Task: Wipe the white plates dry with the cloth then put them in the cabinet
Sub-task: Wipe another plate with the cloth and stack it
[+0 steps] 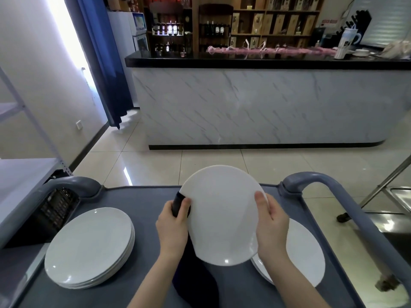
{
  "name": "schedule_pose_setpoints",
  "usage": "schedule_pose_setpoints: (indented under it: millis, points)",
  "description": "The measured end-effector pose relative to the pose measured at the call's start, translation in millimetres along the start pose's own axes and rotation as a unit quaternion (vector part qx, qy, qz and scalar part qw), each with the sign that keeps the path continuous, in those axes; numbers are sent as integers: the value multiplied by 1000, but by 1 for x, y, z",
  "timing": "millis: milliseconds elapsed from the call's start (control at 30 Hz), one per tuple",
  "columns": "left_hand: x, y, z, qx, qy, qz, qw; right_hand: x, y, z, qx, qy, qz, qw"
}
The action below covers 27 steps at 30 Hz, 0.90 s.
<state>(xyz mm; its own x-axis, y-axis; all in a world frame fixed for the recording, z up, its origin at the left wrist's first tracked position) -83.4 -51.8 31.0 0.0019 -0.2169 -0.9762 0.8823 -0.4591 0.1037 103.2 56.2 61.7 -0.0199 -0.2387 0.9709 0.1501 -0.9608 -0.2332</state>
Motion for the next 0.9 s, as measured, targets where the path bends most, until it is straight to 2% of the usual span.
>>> schedule_pose_setpoints:
  millis: [67,167,233,333,400,467,567,633,667,767,900]
  points:
    - [5,2,0,6,-1,-2,1000,-2,3,1,16,13,5,1000]
    - [-2,-4,5,48,-21,-58,997,3,-1,10,77,39,54,995]
    - [-14,-8,4,103,-49,-115,987,7,-6,13,158,79,90,980]
    - [-29,-4,-9,188,-145,-195,952,10,-4,4,282,142,120,941]
    - [-33,-2,-15,176,-169,-210,947,13,-1,2,280,128,123,943]
    - [-32,-5,-11,125,-138,-198,962,16,0,3,233,94,124,960]
    - [-20,-10,-2,60,-57,-127,988,14,1,8,110,22,79,991]
    - [-10,-6,-1,36,-20,-62,997,13,4,10,32,-11,54,998]
    - [-6,-3,-1,31,2,-36,999,13,5,11,19,-20,53,998]
    - [-5,-1,1,29,45,-22,998,13,-1,14,79,12,68,994]
    - [-24,-4,12,27,13,-103,994,25,-25,19,196,99,106,970]
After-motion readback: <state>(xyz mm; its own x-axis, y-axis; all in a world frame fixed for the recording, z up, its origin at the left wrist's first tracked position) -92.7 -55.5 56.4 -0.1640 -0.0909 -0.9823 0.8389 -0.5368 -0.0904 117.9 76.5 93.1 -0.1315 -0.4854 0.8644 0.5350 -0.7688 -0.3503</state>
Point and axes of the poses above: each hand's wrist, its own y-axis away from the middle knuckle, its own z-axis out of the back of the hand, x = y × z, the point moved 3 cm from there along -y, towards the middle knuckle, and after that the axes turned 7 degrees about z, right-handed, at the moved point
